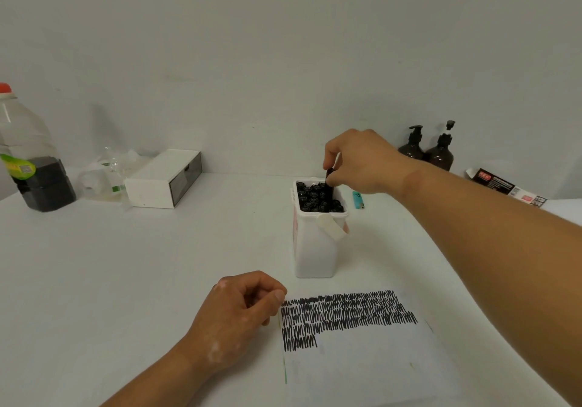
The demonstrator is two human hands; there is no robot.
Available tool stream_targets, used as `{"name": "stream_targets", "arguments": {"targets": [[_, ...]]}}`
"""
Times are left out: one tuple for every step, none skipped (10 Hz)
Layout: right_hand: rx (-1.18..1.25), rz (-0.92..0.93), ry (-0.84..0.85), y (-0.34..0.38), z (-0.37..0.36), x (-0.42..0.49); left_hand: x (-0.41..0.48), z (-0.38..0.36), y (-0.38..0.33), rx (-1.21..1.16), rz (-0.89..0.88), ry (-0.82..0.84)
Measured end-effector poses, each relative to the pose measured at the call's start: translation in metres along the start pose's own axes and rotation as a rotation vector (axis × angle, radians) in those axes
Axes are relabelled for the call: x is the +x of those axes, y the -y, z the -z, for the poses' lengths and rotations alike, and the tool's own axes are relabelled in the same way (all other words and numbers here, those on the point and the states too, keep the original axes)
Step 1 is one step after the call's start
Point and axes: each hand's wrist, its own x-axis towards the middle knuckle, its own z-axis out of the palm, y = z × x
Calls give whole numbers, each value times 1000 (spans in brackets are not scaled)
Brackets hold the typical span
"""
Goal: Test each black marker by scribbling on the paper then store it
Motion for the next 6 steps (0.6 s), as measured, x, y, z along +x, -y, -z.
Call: {"name": "stream_targets", "arguments": {"targets": [[-26, 3, -16, -1, -3, -3, 1, 0, 2, 25, -12, -18], [-130, 22, 0, -2, -15, -10, 1, 1, 1, 16, -11, -22], [-86, -14, 8, -6, -23, -15, 1, 1, 2, 19, -15, -23], [-71, -35, 32, -11, -28, -17, 2, 1, 4, 24, -28, -36], [-53, -53, 74, -8, -28, -18, 3, 1, 5, 40, -26, -33], [-12, -72, 57, -9, -26, -21, 3, 2, 6, 22, -21, -58]]}}
